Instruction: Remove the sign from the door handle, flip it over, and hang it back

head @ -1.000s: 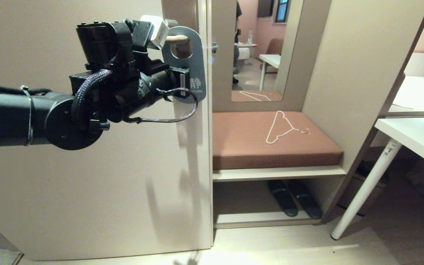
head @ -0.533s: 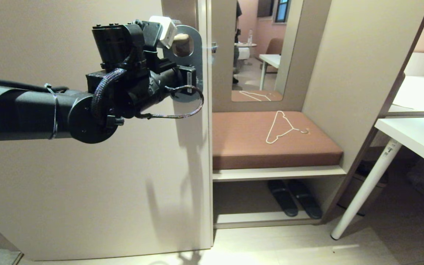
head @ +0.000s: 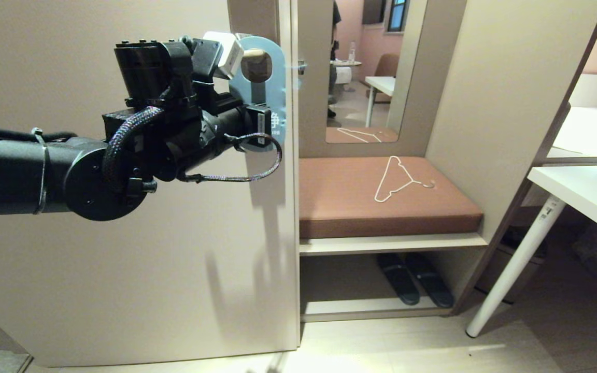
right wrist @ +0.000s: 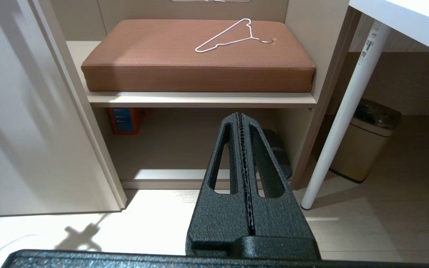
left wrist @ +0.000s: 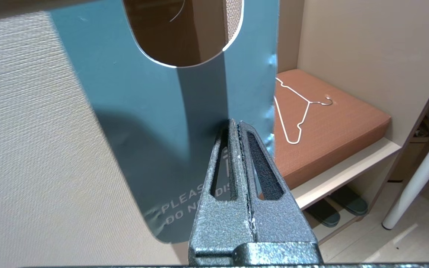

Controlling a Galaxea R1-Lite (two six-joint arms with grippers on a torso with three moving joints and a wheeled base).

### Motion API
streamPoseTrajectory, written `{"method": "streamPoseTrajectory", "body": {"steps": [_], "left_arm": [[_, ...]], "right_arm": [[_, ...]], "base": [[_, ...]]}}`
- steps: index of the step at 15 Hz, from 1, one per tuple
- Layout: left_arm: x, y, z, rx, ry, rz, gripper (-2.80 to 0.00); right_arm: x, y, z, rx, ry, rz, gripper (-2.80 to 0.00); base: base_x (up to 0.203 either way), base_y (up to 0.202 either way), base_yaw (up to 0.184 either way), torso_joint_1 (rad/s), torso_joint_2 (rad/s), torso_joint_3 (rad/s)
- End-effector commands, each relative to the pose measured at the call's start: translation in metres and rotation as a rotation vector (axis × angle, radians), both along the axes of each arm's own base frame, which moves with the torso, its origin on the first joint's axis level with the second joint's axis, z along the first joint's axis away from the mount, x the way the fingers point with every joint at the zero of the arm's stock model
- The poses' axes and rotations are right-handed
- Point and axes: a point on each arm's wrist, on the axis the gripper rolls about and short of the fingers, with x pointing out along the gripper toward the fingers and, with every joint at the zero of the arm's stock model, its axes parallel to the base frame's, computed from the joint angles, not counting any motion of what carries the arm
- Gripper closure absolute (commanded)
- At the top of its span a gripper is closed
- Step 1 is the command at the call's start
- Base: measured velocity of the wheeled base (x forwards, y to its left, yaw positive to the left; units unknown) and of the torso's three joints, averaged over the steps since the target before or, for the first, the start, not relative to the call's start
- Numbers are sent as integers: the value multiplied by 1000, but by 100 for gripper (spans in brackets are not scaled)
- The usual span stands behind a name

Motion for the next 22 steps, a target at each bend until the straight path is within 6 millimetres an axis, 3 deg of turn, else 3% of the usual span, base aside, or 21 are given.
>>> {"method": "streamPoseTrajectory", "body": {"steps": [1, 4, 10, 15, 22], "left_arm": [[-14, 8, 12, -14, -27, 6, 0], [-34, 26, 15, -9, -26, 22, 0], [-77, 81, 8, 7, -5, 122, 0], [-121, 122, -19, 35, 44, 217, 0], [-180, 147, -52, 76, 54, 309, 0]], "right_arm": [[0, 0, 0, 0, 1, 0, 0], [0, 0, 0, 0, -1, 0, 0], [0, 0, 0, 0, -1, 0, 0], [0, 0, 0, 0, 0, 0, 0], [0, 0, 0, 0, 1, 0, 0]], "base": [[0, 0, 0, 0, 0, 0], [0, 0, 0, 0, 0, 0], [0, 0, 0, 0, 0, 0], [0, 0, 0, 0, 0, 0], [0, 0, 0, 0, 0, 0]]}}
